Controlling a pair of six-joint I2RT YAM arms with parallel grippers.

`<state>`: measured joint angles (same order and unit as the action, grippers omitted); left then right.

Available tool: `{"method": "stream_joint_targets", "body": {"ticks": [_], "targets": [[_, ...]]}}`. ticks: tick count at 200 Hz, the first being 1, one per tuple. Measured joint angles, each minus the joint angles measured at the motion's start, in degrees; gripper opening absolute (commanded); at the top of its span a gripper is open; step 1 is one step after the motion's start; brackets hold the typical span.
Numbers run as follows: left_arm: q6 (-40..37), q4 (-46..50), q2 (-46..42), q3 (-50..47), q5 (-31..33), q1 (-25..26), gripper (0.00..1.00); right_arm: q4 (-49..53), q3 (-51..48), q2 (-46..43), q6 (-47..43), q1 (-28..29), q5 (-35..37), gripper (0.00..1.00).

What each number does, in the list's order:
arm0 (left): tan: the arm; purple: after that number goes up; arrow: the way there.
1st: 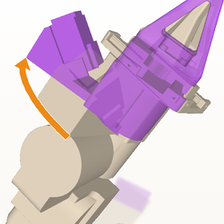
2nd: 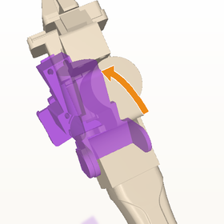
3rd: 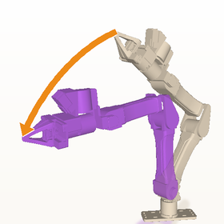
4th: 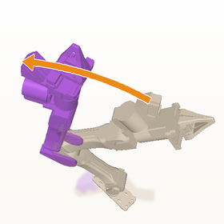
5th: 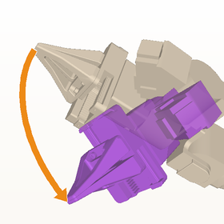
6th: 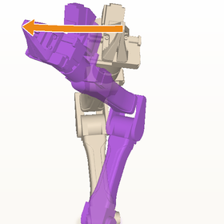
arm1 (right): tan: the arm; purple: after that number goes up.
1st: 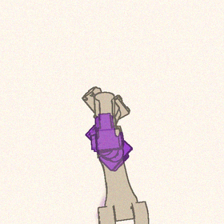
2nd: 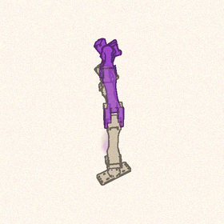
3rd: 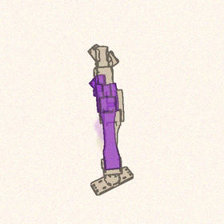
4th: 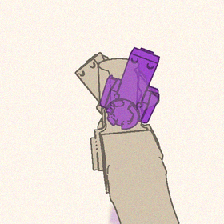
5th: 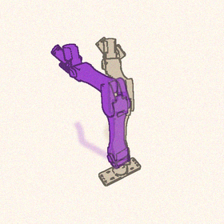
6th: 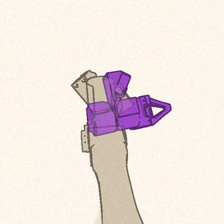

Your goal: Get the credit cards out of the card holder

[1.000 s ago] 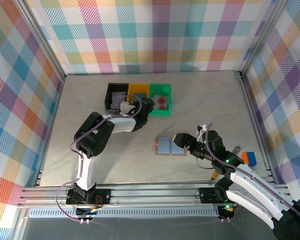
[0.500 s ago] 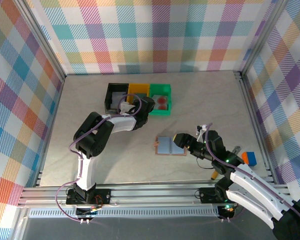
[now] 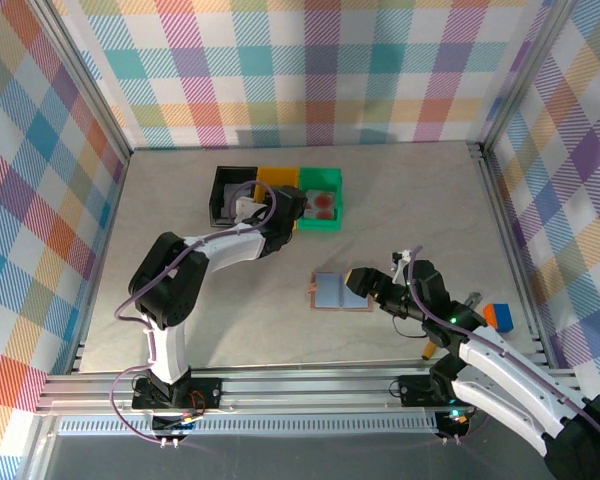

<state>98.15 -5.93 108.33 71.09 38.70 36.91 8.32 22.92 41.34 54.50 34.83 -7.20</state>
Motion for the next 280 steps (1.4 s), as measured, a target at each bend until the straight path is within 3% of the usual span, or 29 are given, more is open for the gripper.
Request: {"method": "stream_joint_targets", "body": {"ticks": [38,97,123,152,217,280], "targets": [[-8.0,-0.3,-3.6,0.0,1.7,1.3,0.58,2.3,1.3,0.1,-1.6,-0.7,-0.3,0.99],[-37.4,-0.8,-15.7,0.0,3.3,4.3,1.0,9.4,8.9,0.2,-8.7,-6.4,0.0,0.99],[-49.7,3.5,-22.5,0.0,3.0,5.5,1.0,12.9,12.8,0.2,-12.4,-8.0,4.3,0.99],[-59.6,14.5,-32.0,0.0,2.4,5.8,1.0,14.2,14.2,-0.4,-16.1,-8.6,12.7,0.99],[-68.3,34.5,-53.6,-12.3,3.3,4.0,1.0,13.2,14.0,-2.1,-25.5,-9.2,34.3,0.99],[-75.2,37.8,-61.3,-21.2,2.6,0.2,1.0,9.4,11.4,-2.4,-31.5,-13.0,39.8,0.99]]}}
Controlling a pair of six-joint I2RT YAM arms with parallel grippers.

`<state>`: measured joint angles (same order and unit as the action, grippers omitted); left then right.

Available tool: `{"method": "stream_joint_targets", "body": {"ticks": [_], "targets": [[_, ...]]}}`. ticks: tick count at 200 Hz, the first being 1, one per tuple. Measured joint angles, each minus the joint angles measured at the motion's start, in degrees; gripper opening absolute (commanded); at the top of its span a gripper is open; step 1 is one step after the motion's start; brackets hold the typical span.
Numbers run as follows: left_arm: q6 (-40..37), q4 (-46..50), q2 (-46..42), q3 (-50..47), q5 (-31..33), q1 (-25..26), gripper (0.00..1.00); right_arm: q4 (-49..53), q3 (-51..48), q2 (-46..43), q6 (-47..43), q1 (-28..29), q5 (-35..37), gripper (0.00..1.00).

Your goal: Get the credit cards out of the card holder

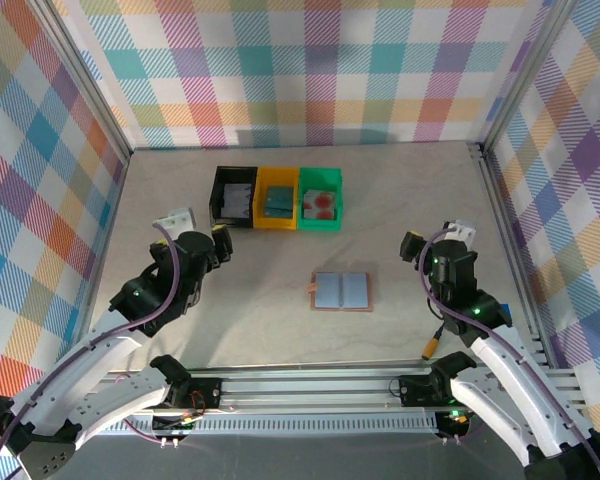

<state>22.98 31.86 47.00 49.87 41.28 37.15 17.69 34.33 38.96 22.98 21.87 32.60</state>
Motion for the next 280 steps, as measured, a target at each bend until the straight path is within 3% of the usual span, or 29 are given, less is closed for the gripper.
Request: {"method": "stream_joint_targets", "body": {"ticks": [79,137,239,280], "targets": [[-2.9,-1.3,0.2,-8.1,-8.9,-9.2,1.0,-9.9,-0.8,10.2,-8.9,-4.4,0.8,0.99],[-1.0,-6.0,0.3,-13.4,-12.5,-16.9,1.0,-22.6,-1.7,24.5,-15.1,-5.0,1.7,0.99],[-1.1,-12.0,2.2,-15.0,-15.0,-20.6,1.0,-41.1,-3.4,41.7,-19.0,-9.9,-1.0,0.99],[-2.2,-14.1,3.1,-16.3,-15.3,-20.9,1.0,-43.5,-5.0,42.8,-19.5,-10.4,-3.8,0.99]]}}
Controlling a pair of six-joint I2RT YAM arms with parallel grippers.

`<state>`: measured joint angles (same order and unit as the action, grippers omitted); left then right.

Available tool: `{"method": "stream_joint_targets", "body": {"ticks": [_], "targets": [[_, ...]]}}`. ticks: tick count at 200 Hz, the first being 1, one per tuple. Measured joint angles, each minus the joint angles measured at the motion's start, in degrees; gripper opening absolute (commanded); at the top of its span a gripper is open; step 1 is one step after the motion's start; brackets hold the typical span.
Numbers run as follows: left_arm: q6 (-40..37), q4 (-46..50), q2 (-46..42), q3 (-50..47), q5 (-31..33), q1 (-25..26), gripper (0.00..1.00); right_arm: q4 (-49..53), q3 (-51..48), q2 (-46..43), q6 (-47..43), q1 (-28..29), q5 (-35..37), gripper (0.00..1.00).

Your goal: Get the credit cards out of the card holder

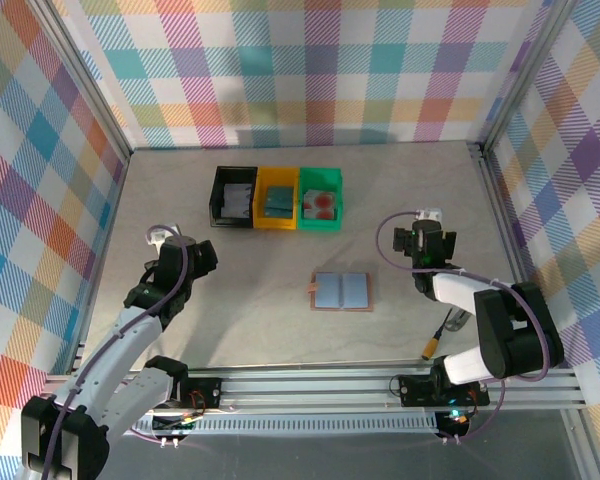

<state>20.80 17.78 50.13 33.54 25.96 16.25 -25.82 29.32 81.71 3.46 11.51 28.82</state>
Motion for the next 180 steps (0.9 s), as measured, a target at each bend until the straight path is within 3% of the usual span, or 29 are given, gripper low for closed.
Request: {"method": "stream_joint_targets", "body": {"ticks": [106,151,180], "targets": [[-4.5,-6.4,2.0,-0.7,-0.7,-1.9,1.0,-8.4,-0.9,4.6,-3.6,-3.5,-8.7,0.99],[-7.5,-13.2,5.5,-3.4,-2.8,-7.5,1.0,-6.1,1.2,5.7,-3.1,-7.1,-13.7,0.99],[-11.0,-23.7,8.8,-8.0,-5.0,-12.1,1.0,-6.8,0.9,5.7,-2.9,-9.4,-19.4,0.99]]}}
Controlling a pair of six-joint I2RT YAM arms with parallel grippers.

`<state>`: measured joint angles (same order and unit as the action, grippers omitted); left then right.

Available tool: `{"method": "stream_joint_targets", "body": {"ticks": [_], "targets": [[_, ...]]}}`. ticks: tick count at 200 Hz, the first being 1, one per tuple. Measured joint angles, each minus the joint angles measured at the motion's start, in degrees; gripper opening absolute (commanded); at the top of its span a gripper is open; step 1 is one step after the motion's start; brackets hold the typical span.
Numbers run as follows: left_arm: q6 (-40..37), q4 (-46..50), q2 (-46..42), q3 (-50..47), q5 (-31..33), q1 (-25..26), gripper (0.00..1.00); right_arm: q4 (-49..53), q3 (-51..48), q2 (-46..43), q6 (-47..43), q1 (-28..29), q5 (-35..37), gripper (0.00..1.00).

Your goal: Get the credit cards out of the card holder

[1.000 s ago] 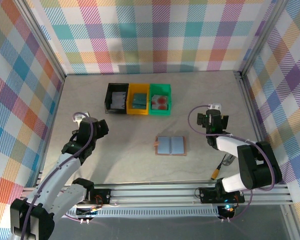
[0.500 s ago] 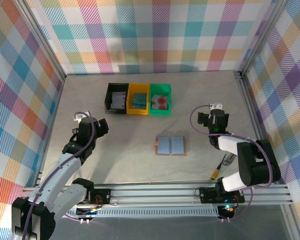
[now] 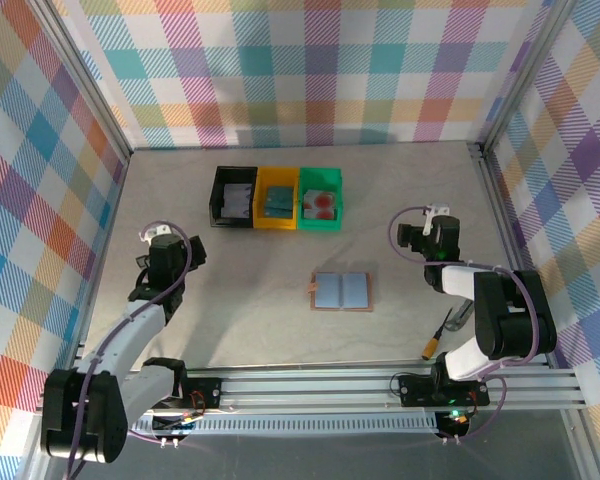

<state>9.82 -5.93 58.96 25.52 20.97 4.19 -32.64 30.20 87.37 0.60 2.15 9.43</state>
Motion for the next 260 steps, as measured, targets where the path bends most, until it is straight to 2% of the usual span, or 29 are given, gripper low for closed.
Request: {"method": "stream_joint_targets", "body": {"ticks": [21,52,78,105,174,260], "targets": [[-2.5,-8.1,4.4,-3.2,-2.2,-1.9,1.0,-7.7,-4.5,0.0,0.0,-0.7,-4.2,0.99],[-3.7,-19.4,11.4,-5.6,-6.0,-2.1,1.0,-9.1,-7.0,0.5,0.0,-0.7,-6.1,0.99],[-4.6,-30.4,21.4,-5.1,-8.1,-2.2,1.0,-11.1,-7.0,0.5,0.0,-0.7,-6.8,0.99],[-6.3,-37.4,29.7,-4.9,-9.5,-1.6,1.0,-11.5,-6.9,0.5,0.0,-0.7,-7.2,0.99],[-9.2,-41.8,31.5,-3.4,-6.5,1.7,1.0,-11.5,-6.9,0.5,0.0,-0.7,-7.2,0.99],[-9.5,-42.5,31.5,-3.4,-5.3,1.7,1.0,-11.5,-6.9,0.5,0.0,-0.7,-7.2,0.99]]}}
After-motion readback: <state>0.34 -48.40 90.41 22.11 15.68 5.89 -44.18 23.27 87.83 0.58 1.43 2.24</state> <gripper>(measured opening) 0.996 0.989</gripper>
